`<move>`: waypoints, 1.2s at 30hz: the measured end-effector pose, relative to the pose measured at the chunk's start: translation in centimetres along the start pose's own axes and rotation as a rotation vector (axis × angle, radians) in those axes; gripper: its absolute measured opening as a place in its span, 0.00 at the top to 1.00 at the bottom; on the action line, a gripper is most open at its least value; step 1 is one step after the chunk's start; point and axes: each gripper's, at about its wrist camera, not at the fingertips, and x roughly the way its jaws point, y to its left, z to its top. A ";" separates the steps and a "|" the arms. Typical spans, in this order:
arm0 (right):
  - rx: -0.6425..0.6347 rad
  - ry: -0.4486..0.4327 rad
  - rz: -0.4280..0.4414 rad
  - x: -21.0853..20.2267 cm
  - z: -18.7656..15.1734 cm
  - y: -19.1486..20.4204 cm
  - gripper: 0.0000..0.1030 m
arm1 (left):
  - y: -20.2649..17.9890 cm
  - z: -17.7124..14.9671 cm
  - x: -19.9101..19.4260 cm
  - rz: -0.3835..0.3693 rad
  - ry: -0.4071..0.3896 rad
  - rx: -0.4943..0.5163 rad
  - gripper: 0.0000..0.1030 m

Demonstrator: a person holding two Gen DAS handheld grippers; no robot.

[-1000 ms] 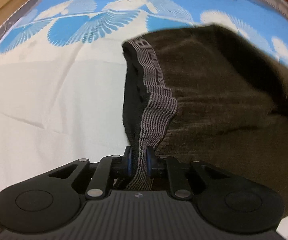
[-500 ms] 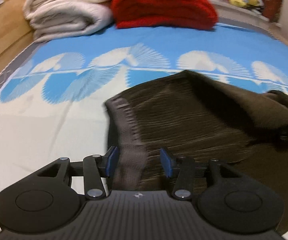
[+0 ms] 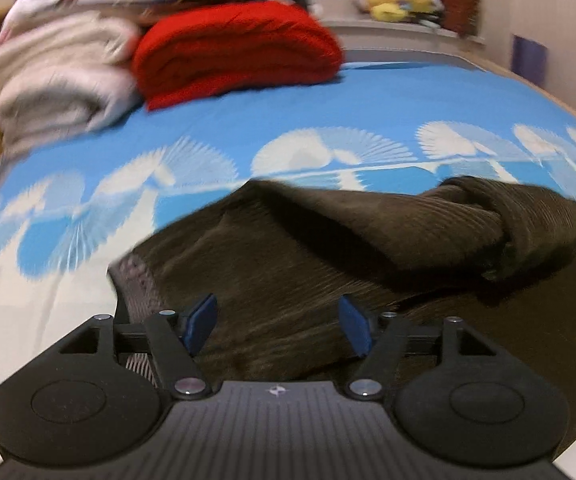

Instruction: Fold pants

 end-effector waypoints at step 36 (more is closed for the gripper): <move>-0.292 0.296 0.243 8.3 0.4 3.0 0.90 | -3.4 7.0 9.2 -0.005 0.045 -0.159 0.21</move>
